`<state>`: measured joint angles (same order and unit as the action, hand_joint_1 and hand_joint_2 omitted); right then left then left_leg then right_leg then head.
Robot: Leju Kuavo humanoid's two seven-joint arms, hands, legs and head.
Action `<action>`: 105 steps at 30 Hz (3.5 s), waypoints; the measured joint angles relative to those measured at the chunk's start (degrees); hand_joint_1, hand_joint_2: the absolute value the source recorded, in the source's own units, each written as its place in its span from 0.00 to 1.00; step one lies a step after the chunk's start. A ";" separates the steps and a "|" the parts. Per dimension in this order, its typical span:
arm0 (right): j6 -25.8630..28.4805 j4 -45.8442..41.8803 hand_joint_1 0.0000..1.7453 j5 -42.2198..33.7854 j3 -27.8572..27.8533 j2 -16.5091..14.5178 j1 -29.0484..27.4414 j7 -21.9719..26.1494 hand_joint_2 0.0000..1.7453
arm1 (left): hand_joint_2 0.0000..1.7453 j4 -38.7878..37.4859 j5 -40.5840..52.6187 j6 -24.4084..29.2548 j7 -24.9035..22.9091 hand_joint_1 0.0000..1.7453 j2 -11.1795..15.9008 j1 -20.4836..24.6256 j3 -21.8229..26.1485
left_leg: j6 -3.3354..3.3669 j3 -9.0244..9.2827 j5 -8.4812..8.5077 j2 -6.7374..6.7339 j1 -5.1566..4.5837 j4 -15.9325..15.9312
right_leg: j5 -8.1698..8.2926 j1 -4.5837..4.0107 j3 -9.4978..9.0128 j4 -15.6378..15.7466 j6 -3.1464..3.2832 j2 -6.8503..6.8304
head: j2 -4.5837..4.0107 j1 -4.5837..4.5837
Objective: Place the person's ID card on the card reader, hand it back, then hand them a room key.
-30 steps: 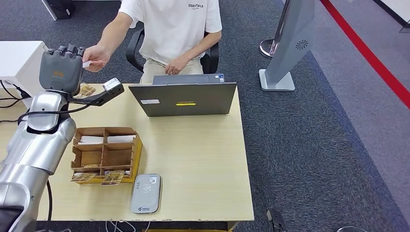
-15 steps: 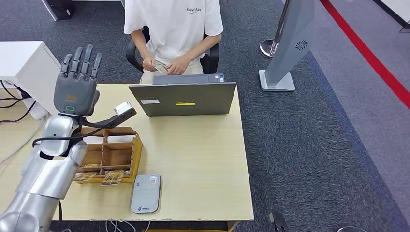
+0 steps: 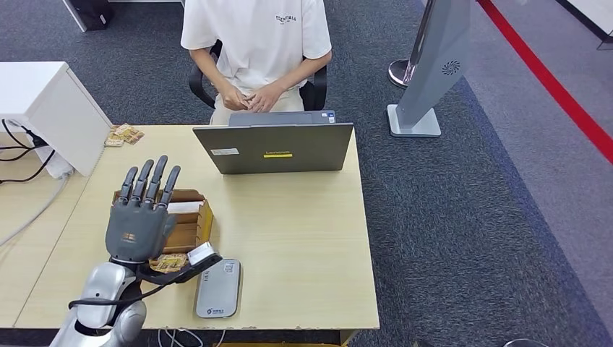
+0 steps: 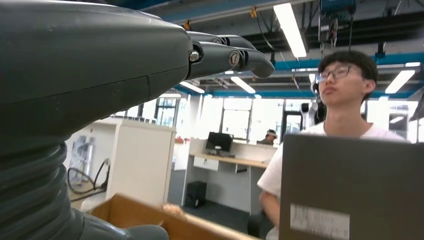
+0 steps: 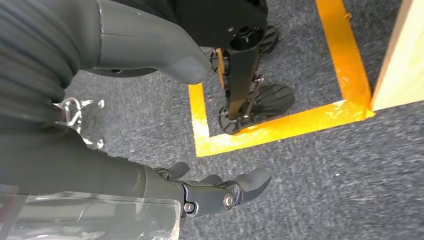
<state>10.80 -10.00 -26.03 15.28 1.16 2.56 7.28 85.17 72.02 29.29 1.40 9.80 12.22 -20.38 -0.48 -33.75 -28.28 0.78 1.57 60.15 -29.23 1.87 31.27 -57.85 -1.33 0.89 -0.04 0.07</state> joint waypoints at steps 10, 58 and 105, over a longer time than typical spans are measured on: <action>0.40 0.26 0.00 -0.27 -0.93 0.01 -0.47 -0.22 1.00 | 1.00 2.59 -0.62 -4.31 -0.09 0.00 0.81 -8.38 1.16 | 0.00 0.01 0.01 0.01 0.00 0.00 | 0.00 0.00 -0.01 0.00 0.00 -0.04 | 0.00 -0.01; 1.31 0.58 0.00 -1.04 -2.43 -0.13 -0.92 -1.12 1.00 | 1.00 9.79 8.04 -12.29 -6.24 0.00 1.48 -18.37 6.82 | 0.00 0.01 0.01 0.03 0.01 -0.01 | 0.00 0.00 -0.03 0.00 -0.01 -0.08 | 0.00 0.00; -0.86 0.54 0.00 0.67 -2.25 -0.15 0.06 1.72 1.00 | 1.00 -0.83 12.38 2.44 -6.45 0.00 -2.77 -12.73 15.70 | 0.00 0.05 0.02 0.02 0.01 -0.01 | 0.04 0.00 -0.05 0.00 0.02 -0.09 | 0.00 0.00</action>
<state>9.93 -9.46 -25.36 13.04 1.01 2.62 8.99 84.35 84.40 31.73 -5.05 7.03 -0.51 -4.68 -0.48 -33.71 -28.25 0.80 1.57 60.14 -29.19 1.87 31.22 -57.86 -1.31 0.80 -0.04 0.07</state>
